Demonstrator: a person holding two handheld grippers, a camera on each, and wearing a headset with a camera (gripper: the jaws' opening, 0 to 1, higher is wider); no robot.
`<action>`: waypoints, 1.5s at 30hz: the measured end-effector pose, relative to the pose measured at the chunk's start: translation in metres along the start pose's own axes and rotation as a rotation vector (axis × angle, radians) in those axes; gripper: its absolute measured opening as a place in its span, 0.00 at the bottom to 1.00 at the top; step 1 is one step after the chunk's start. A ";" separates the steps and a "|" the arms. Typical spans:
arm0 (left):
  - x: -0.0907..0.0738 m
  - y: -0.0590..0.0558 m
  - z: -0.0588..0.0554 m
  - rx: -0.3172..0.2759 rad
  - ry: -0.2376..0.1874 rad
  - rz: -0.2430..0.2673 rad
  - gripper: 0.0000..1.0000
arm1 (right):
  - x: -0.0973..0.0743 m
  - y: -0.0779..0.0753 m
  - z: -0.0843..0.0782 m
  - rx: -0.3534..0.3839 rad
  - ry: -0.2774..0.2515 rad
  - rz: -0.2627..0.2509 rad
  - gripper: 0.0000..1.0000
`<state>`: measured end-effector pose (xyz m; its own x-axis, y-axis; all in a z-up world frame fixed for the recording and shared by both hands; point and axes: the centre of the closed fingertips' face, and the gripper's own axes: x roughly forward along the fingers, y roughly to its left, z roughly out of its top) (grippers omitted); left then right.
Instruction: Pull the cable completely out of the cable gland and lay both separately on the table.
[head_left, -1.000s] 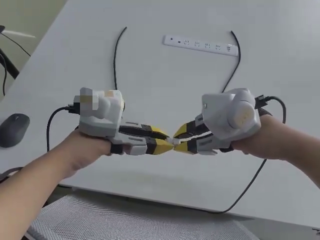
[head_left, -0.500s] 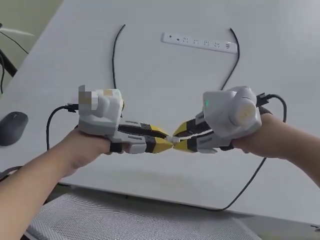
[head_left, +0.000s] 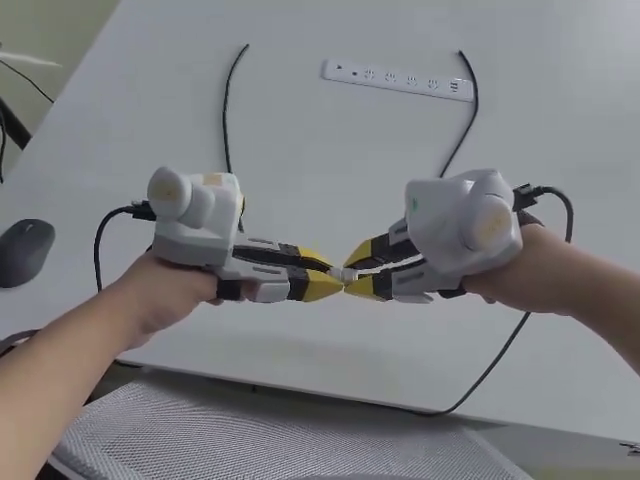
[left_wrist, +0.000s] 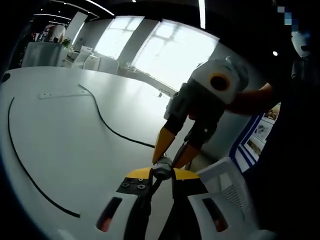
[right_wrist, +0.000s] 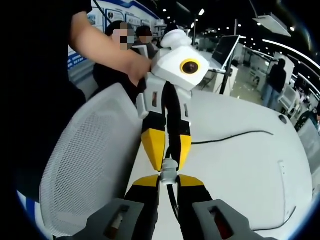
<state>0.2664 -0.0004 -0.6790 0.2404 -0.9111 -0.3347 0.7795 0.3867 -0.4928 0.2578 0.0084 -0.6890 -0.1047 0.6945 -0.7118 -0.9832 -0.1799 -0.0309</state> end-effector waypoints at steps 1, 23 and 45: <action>-0.001 0.000 0.000 0.006 0.005 0.004 0.15 | 0.000 -0.001 0.001 -0.011 -0.007 -0.003 0.08; -0.011 -0.008 0.024 0.220 0.046 0.068 0.14 | -0.033 -0.007 0.024 0.434 -0.235 0.200 0.15; -0.012 -0.008 0.029 0.172 0.045 0.052 0.14 | -0.027 -0.008 0.031 0.295 -0.249 0.150 0.08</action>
<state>0.2740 0.0036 -0.6482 0.2597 -0.8817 -0.3940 0.8552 0.3995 -0.3302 0.2636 0.0124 -0.6481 -0.2475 0.8296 -0.5005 -0.9513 -0.1100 0.2881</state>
